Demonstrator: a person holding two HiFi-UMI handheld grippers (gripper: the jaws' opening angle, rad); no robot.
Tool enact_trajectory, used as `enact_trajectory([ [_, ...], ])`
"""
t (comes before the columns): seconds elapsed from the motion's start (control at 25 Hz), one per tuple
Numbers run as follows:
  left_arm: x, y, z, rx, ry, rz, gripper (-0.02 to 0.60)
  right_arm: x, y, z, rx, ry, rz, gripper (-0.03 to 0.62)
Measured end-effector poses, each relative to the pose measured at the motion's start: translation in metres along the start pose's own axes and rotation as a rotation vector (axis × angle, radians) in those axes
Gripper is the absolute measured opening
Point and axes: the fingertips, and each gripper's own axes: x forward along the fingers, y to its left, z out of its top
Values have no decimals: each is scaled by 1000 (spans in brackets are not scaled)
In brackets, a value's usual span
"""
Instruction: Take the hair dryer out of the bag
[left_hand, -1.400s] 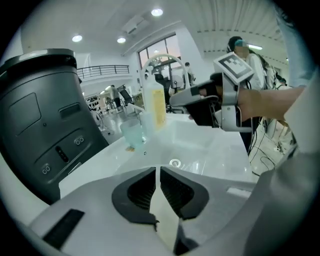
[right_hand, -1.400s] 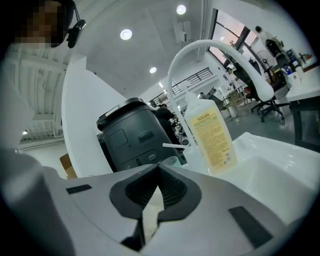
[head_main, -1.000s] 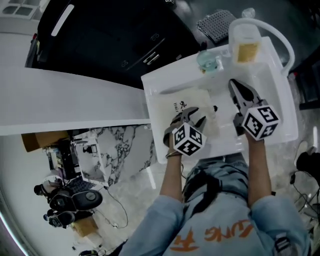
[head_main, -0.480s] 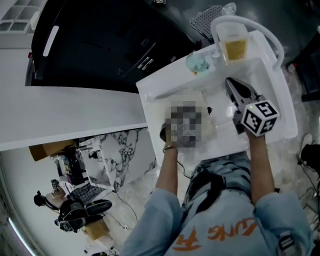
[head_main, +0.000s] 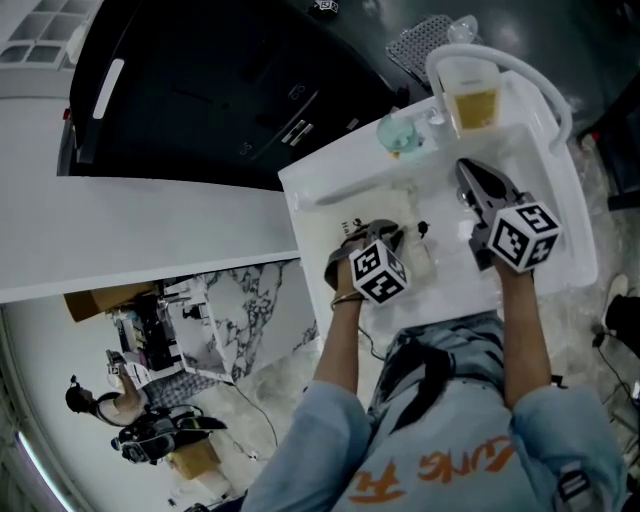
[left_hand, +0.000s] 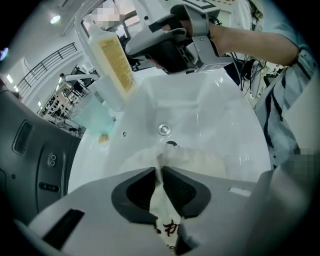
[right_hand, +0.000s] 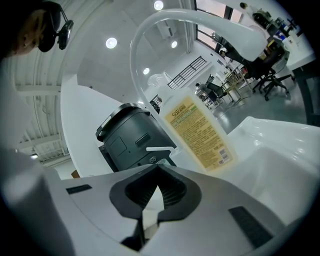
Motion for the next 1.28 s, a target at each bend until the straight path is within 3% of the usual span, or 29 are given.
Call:
enact_trajectory([
  [0.12, -6, 5, -2, -30, -22, 24, 8, 7, 4, -3, -7, 12, 20, 0],
  [0.4, -45, 26, -5, -205, -167, 81, 6, 23, 17, -20, -27, 77, 66, 0],
  [0.56, -70, 35, -10, -280, -241, 119, 6, 32, 30, -36, -104, 149, 112, 0],
  [0.68, -85, 39, -14, -321, -278, 140, 6, 38, 46, -54, -212, 256, 167, 0],
  [0.8, -98, 46, -21, -367, -315, 167, 6, 39, 67, -81, -343, 410, 278, 1],
  [0.96, -109, 48, -35, -502, -381, 194, 6, 36, 84, -124, -532, 581, 366, 2],
  [1.04, -114, 47, -41, -544, -402, 201, 6, 35, 86, -141, -584, 649, 388, 47],
  [1.28, -120, 40, -52, -545, -397, 213, 6, 44, 95, -180, -671, 794, 469, 109],
])
